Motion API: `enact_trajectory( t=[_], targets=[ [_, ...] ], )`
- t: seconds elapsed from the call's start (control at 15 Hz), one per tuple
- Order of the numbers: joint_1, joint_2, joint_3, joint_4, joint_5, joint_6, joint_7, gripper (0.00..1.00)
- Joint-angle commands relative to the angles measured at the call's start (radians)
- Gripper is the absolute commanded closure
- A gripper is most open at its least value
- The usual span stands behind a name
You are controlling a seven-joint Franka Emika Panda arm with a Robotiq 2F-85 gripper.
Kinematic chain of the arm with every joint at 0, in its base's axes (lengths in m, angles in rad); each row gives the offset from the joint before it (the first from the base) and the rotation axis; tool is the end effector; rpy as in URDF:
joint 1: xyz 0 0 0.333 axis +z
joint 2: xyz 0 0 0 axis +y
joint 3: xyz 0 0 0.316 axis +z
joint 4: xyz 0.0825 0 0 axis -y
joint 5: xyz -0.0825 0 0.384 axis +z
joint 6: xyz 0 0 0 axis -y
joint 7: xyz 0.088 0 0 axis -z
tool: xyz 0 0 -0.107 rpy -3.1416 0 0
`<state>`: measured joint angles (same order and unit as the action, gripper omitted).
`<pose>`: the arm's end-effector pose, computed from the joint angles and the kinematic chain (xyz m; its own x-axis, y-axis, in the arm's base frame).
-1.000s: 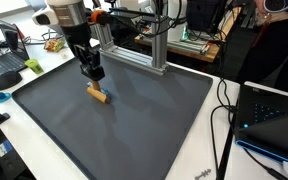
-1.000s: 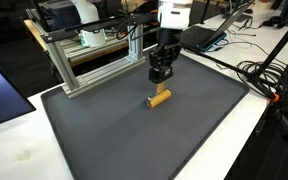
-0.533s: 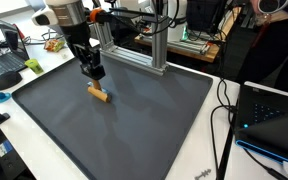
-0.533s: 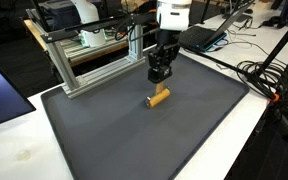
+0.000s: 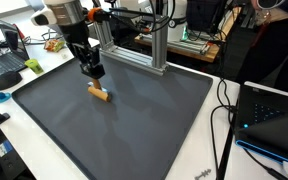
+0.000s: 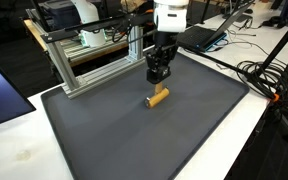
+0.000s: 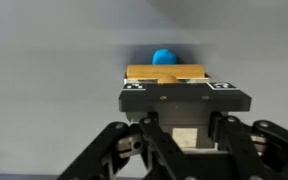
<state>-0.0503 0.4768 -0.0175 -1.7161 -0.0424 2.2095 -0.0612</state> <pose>0.6667 -0.0455 0.3137 0.9997 0.0207 0.0134 0.0201 -0.9989 0.0434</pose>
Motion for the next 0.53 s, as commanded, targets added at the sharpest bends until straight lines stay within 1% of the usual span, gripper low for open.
enact_trajectory(
  t=[0.0, 0.47],
  targets=[
    [-0.016, 0.004, 0.006, -0.051, 0.020, -0.058, -0.048, 0.78],
    [-0.017, -0.008, 0.010, -0.069, 0.017, -0.085, -0.100, 0.78]
  ],
)
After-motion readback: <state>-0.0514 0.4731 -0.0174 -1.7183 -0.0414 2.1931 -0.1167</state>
